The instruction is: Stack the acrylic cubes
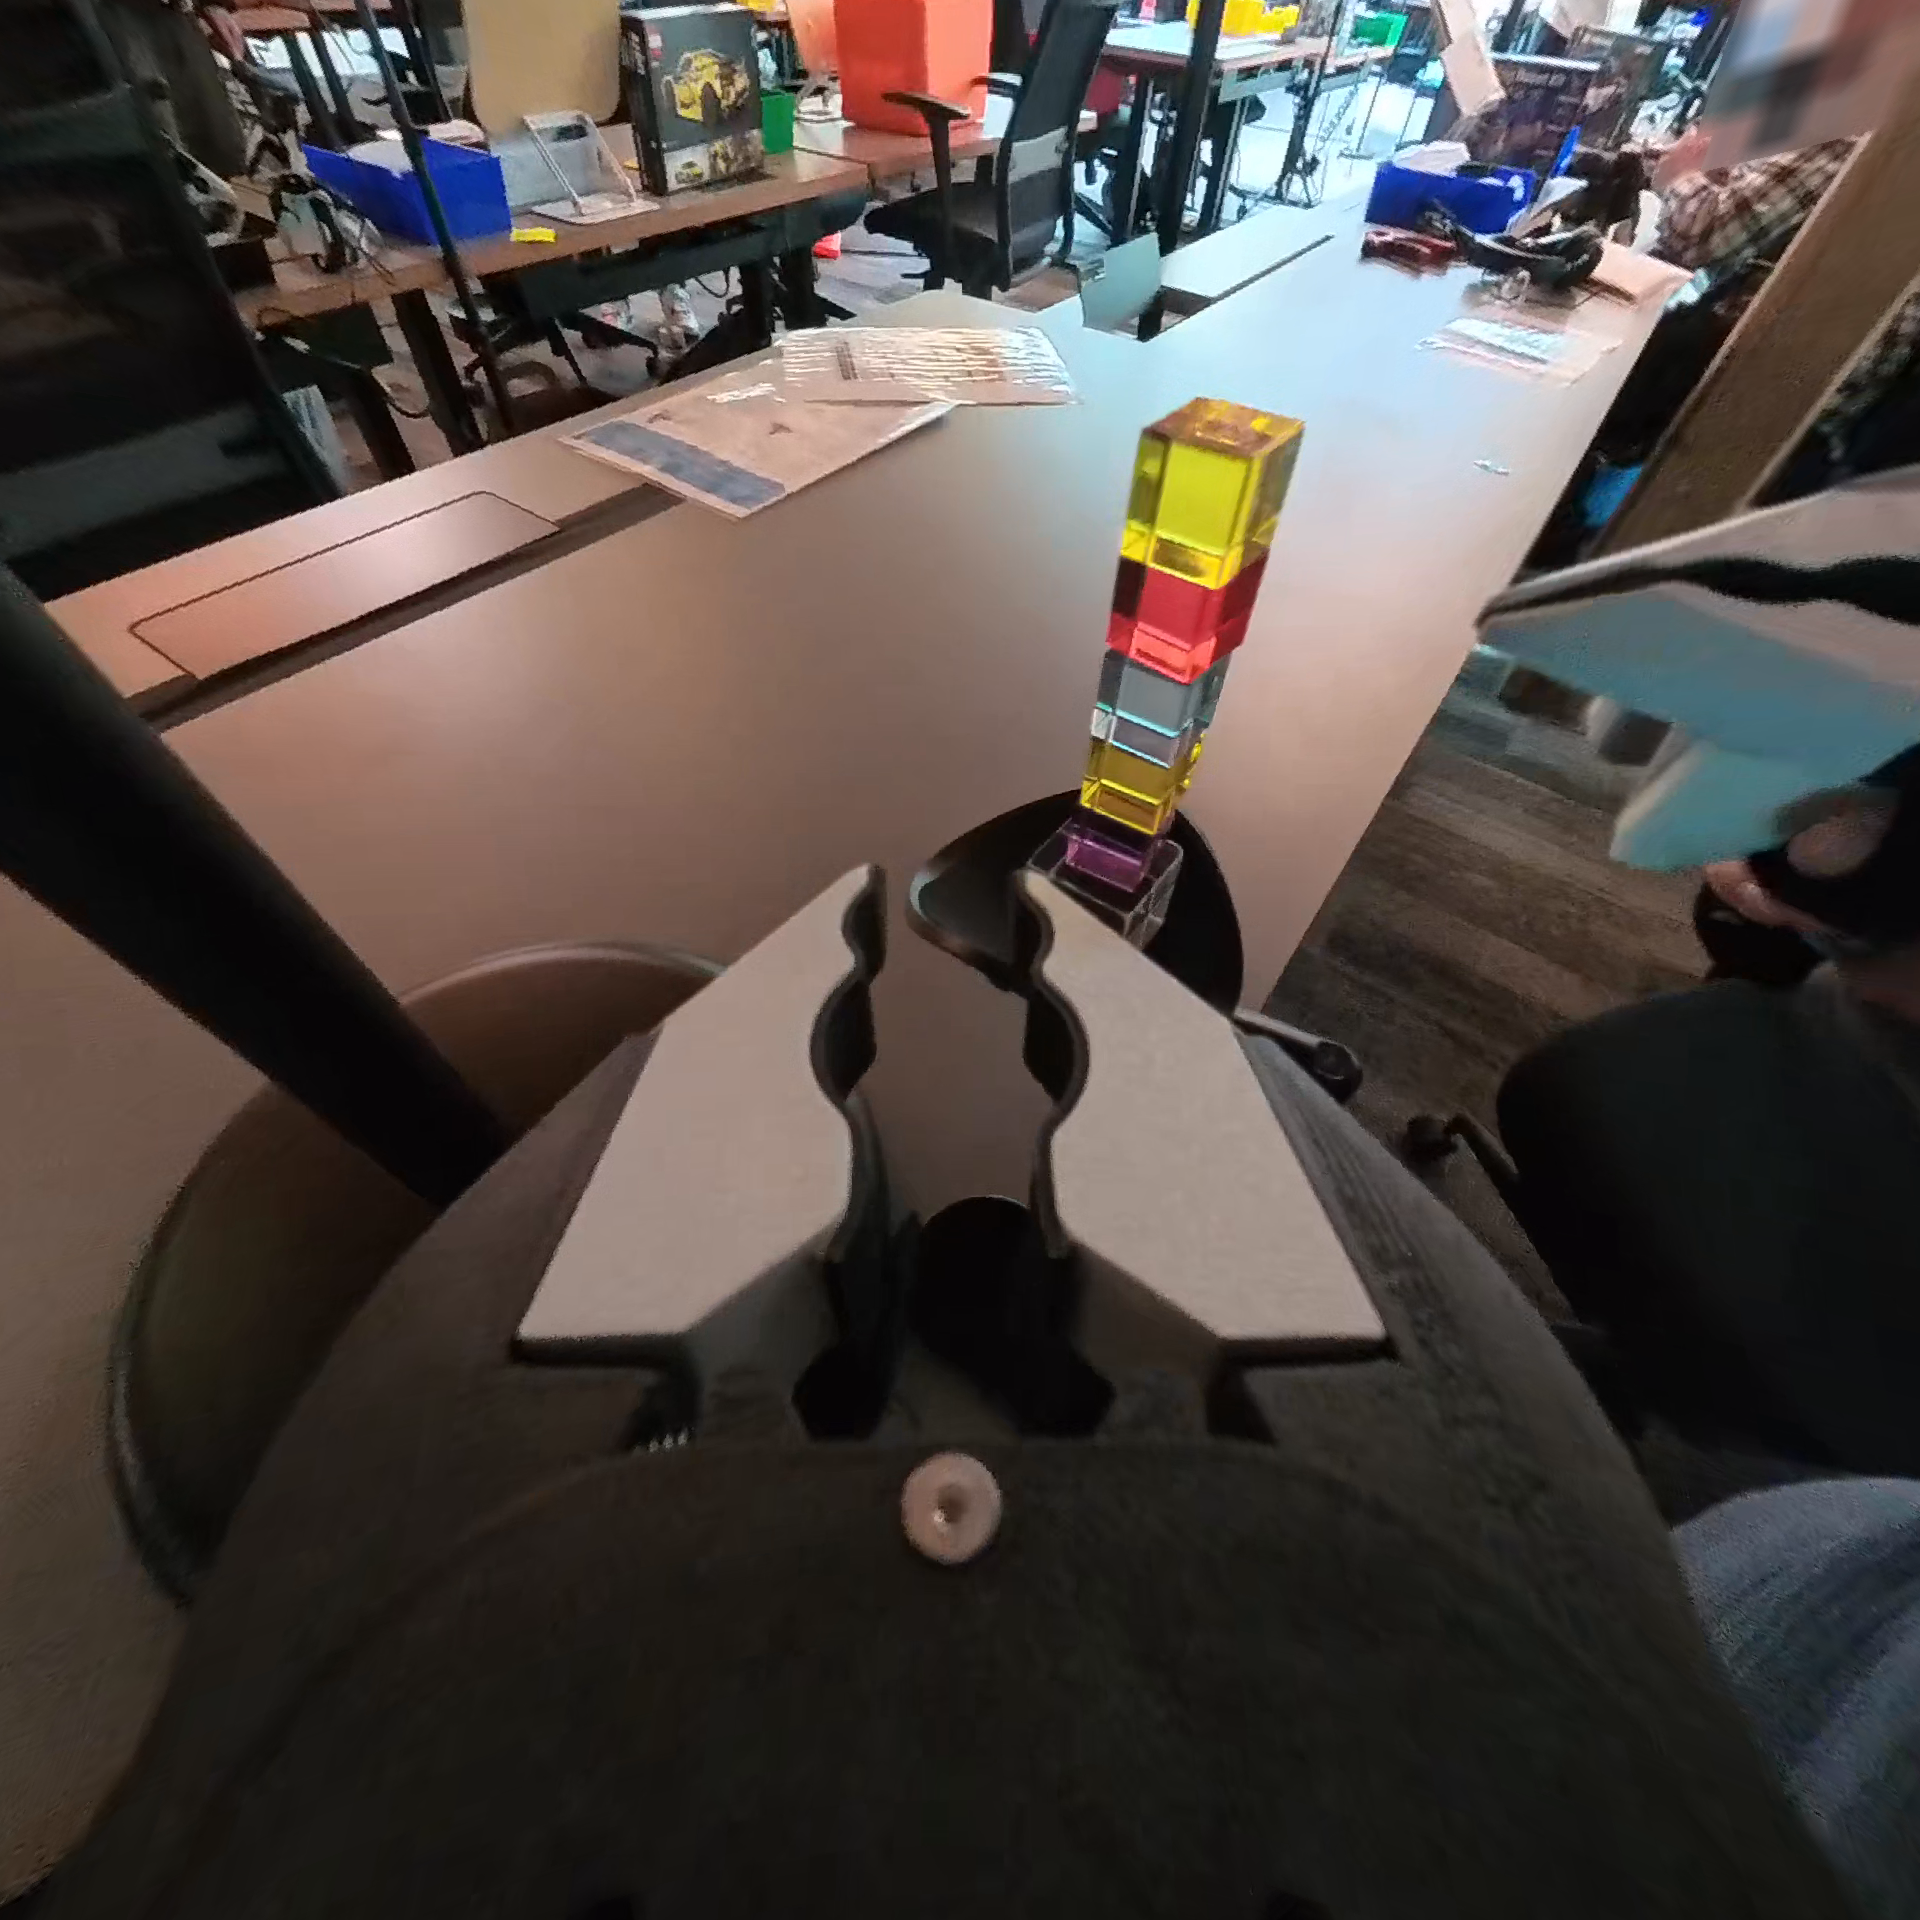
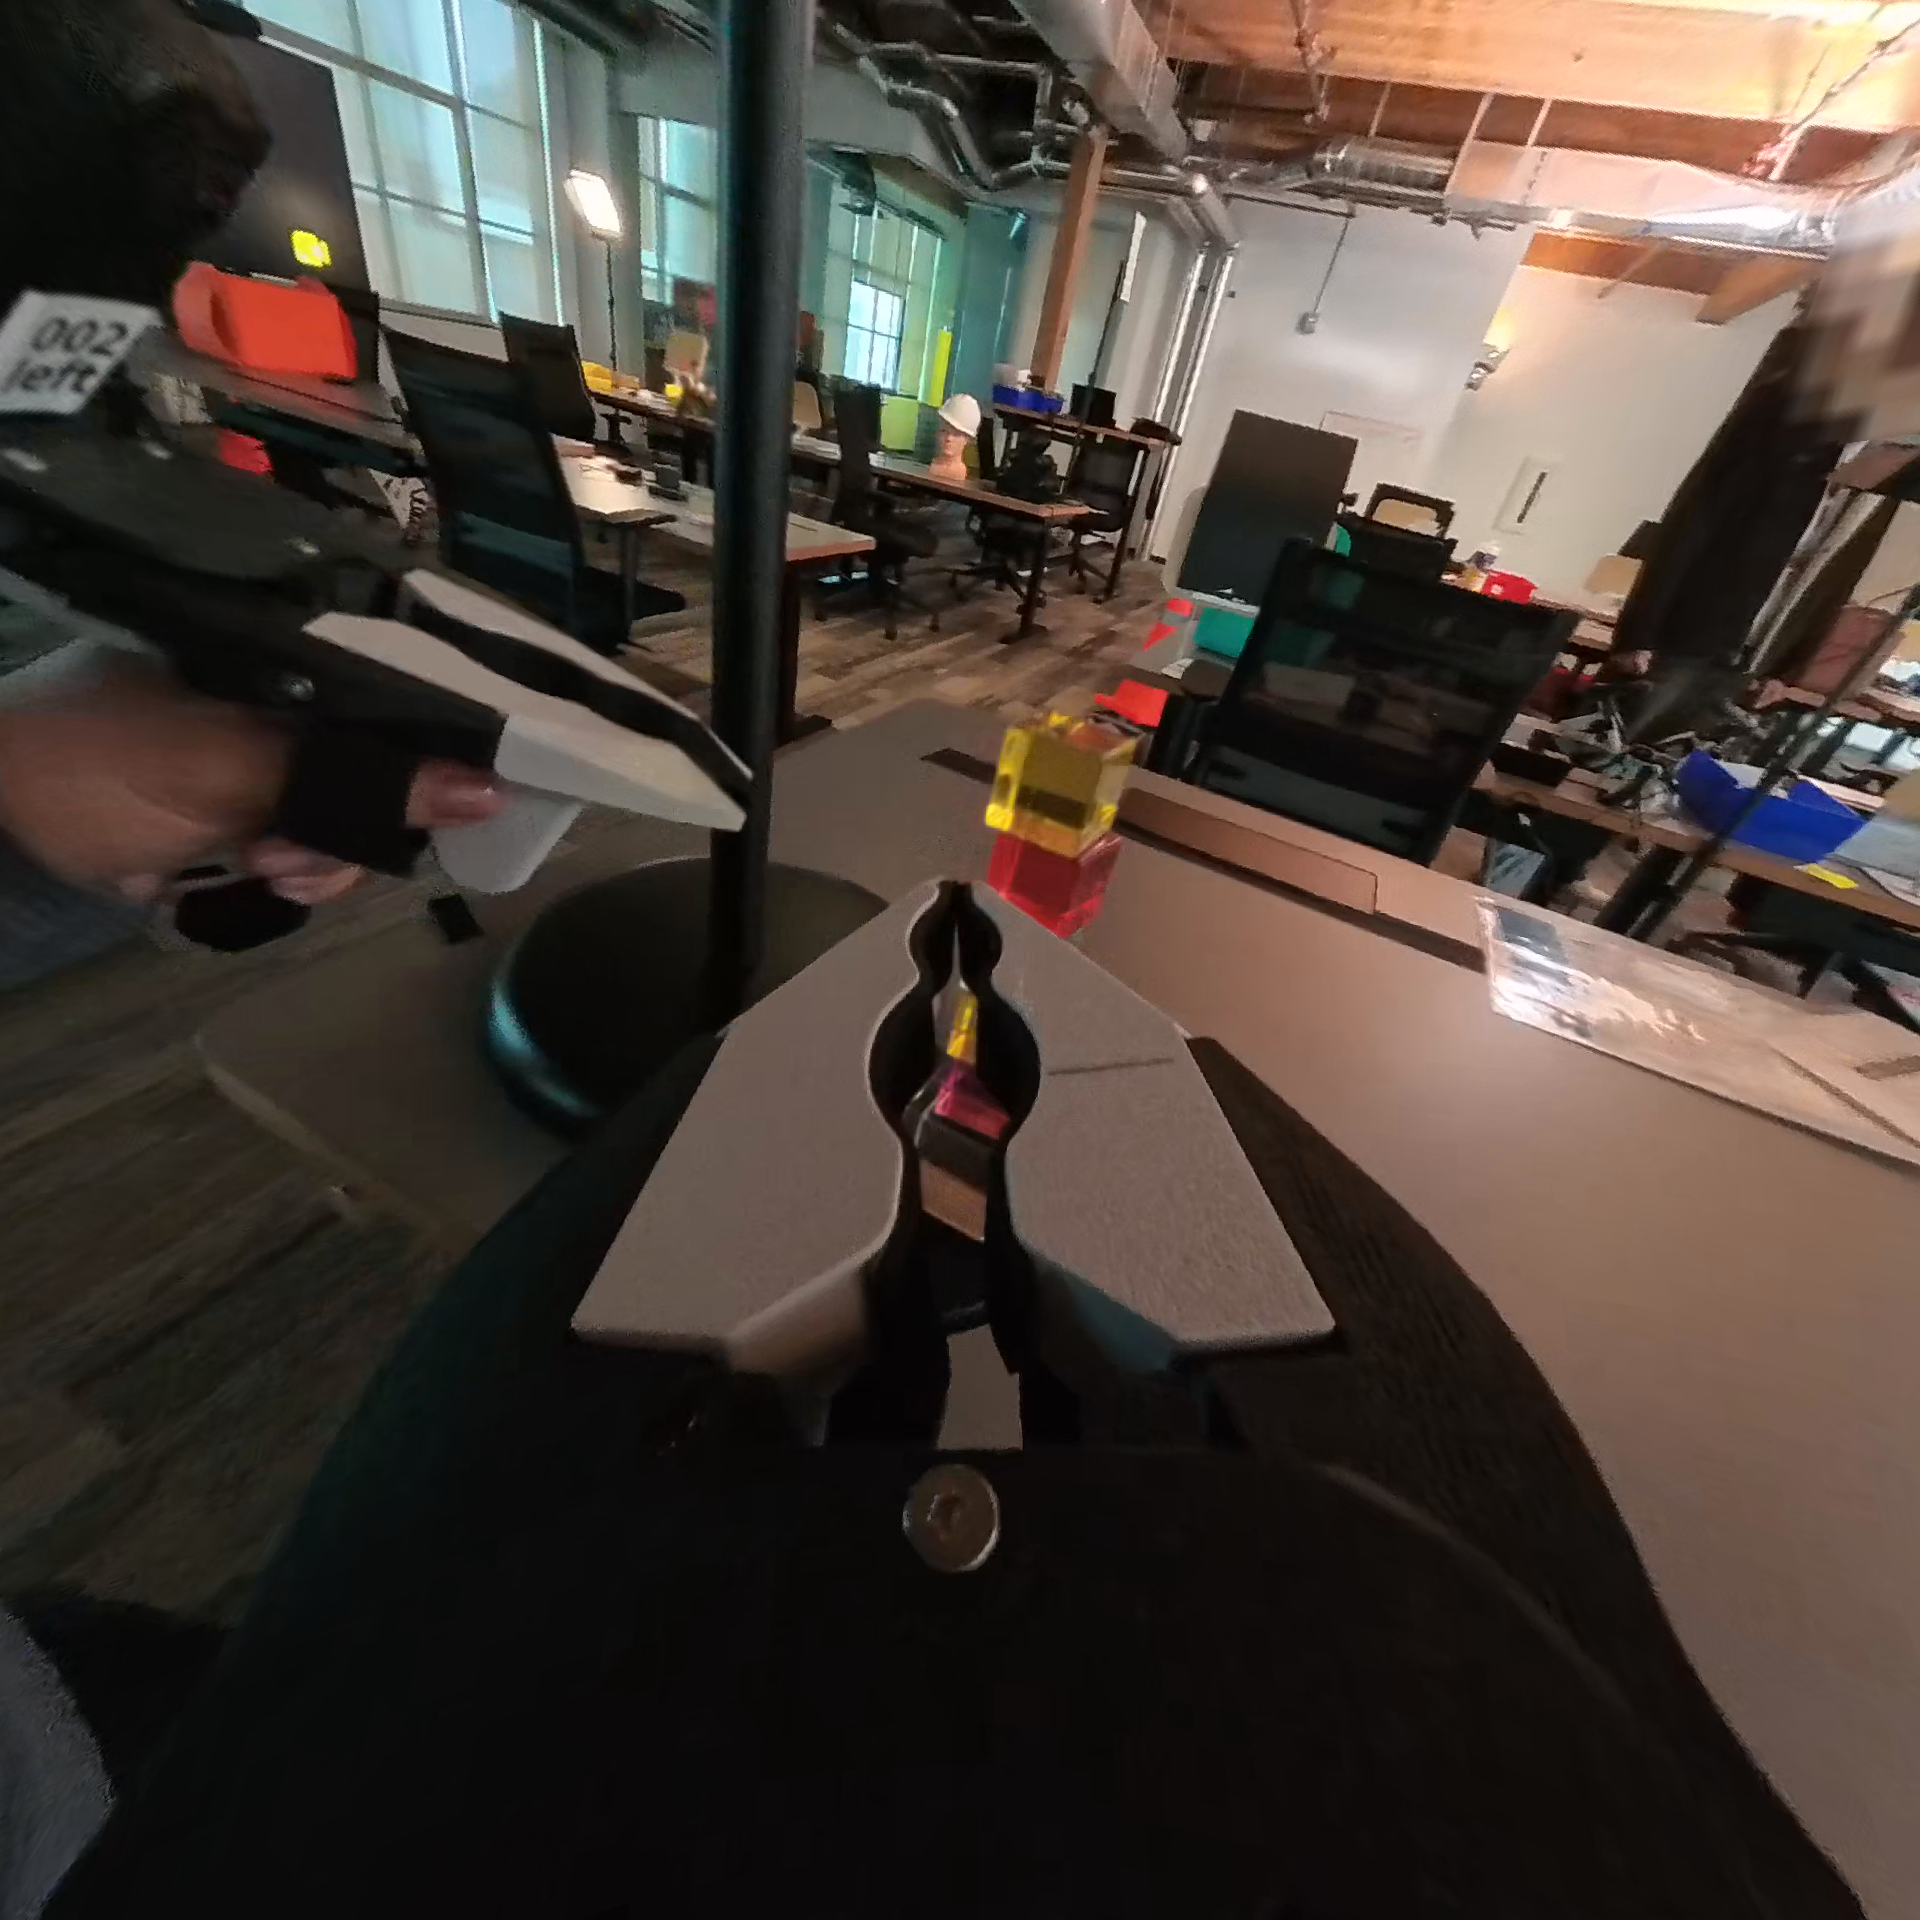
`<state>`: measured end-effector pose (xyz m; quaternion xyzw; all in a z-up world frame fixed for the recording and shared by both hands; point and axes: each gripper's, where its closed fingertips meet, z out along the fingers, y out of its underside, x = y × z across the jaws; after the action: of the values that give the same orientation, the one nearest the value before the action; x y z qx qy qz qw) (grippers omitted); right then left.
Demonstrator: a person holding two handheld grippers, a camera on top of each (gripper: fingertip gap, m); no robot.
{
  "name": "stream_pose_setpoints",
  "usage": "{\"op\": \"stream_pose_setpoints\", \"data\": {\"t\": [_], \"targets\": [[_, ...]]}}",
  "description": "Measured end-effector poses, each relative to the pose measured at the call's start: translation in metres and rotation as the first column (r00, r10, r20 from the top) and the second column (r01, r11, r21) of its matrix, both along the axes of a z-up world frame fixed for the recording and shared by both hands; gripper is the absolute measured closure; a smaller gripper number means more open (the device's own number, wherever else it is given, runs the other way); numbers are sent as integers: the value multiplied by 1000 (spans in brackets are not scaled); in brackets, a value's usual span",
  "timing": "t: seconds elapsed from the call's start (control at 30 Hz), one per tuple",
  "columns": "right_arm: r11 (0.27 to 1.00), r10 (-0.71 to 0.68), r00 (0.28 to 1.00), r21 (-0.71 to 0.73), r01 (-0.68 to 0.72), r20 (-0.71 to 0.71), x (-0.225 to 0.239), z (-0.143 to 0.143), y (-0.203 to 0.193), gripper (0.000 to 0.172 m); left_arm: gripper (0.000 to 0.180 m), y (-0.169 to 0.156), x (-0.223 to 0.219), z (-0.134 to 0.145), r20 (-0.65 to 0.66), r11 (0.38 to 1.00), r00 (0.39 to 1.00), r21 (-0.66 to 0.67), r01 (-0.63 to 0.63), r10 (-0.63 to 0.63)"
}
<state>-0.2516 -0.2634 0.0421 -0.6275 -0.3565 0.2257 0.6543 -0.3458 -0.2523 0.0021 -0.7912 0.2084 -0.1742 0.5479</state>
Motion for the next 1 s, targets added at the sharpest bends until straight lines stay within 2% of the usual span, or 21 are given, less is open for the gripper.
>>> {"op": "stream_pose_setpoints", "data": {"t": [0.27, 0.47, 0.67, 0.8, 1.0], "targets": [[989, -142, 969, -21, 149, 200, -11, -51, -9, 172, 159, -4, 3, -9, -13, 992, 993, -50, 119, -120], [979, -198, 917, 26, 202, 347, -24, -70, -15, 172, 160, -9, -5, -4, -10, 981, 982, -60, 185, -186], [960, -273, 879, 46, 278, 391, -28, -75, -16, 172, 160, -9, -8, 0, -10, 963, 965, -57, 262, -263], [927, -342, 833, 11, 375, 435, -17, -98, -9, 172, 160, -14, -7, -6, -2, 948, 950, -70, 311, -312], [903, -345, 826, -82, 422, 447, -16, -127, 0, 172, 161, -18, -6, -15, 11, 927, 932, -94, 362, -362]]}}
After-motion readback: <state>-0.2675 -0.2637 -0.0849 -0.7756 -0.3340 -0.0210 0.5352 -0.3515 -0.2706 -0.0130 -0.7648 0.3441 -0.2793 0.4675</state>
